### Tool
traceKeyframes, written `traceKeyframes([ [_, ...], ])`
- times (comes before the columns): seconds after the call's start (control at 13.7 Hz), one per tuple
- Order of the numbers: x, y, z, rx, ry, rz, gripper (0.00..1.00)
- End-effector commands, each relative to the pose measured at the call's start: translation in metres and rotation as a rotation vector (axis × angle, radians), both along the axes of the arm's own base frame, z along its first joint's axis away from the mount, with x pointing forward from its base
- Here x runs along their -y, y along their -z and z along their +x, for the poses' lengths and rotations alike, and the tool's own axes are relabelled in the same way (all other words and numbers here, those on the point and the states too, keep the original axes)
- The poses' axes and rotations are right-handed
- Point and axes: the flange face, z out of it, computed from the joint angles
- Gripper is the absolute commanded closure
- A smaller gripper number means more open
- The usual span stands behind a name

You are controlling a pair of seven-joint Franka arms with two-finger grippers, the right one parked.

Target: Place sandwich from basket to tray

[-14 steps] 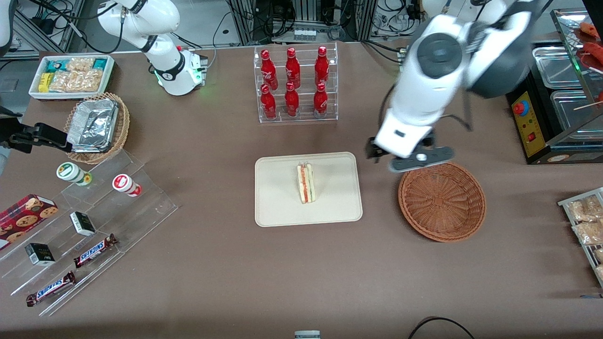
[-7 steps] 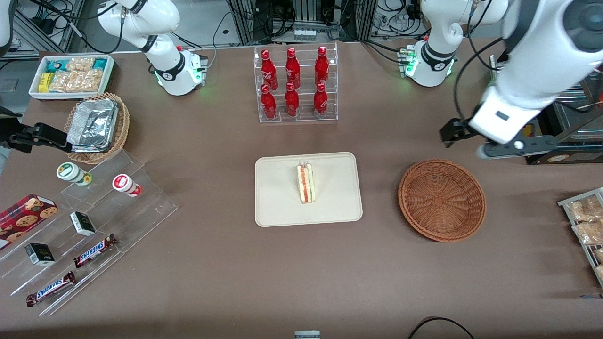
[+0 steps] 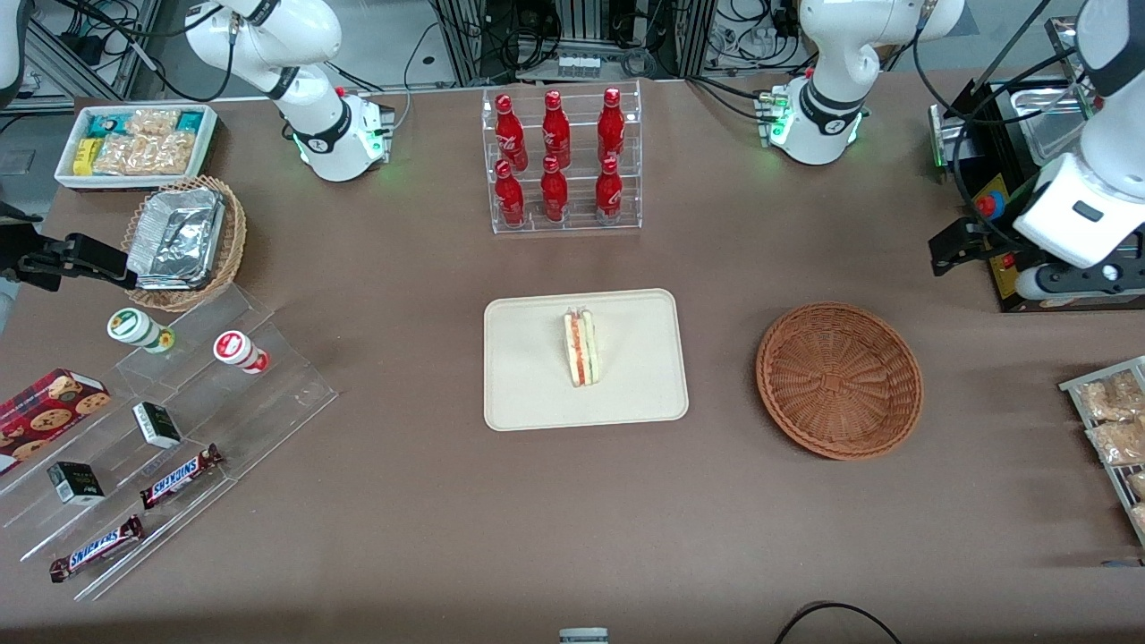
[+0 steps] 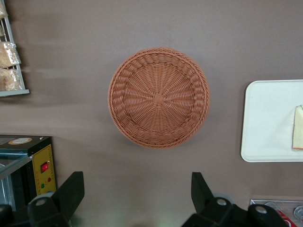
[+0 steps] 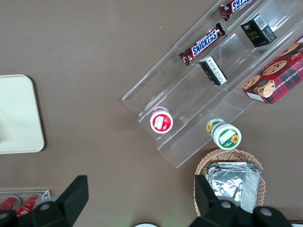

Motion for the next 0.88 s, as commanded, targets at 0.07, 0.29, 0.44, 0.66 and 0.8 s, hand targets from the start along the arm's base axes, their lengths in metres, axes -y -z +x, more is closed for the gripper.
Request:
traceKeyframes([
  [0.07, 0.005, -0.006, 0.013, 0.011, 0.011, -0.017, 0.0],
  [0.29, 0.005, -0.015, 0.008, 0.025, 0.043, -0.019, 0.0],
  [0.44, -0.002, -0.02, 0.0, 0.006, 0.089, -0.022, 0.0],
  [0.66, -0.006, -0.019, 0.0, -0.016, 0.087, -0.022, 0.0],
  [0.8, -0.008, -0.019, 0.0, -0.014, 0.083, -0.021, 0.0],
])
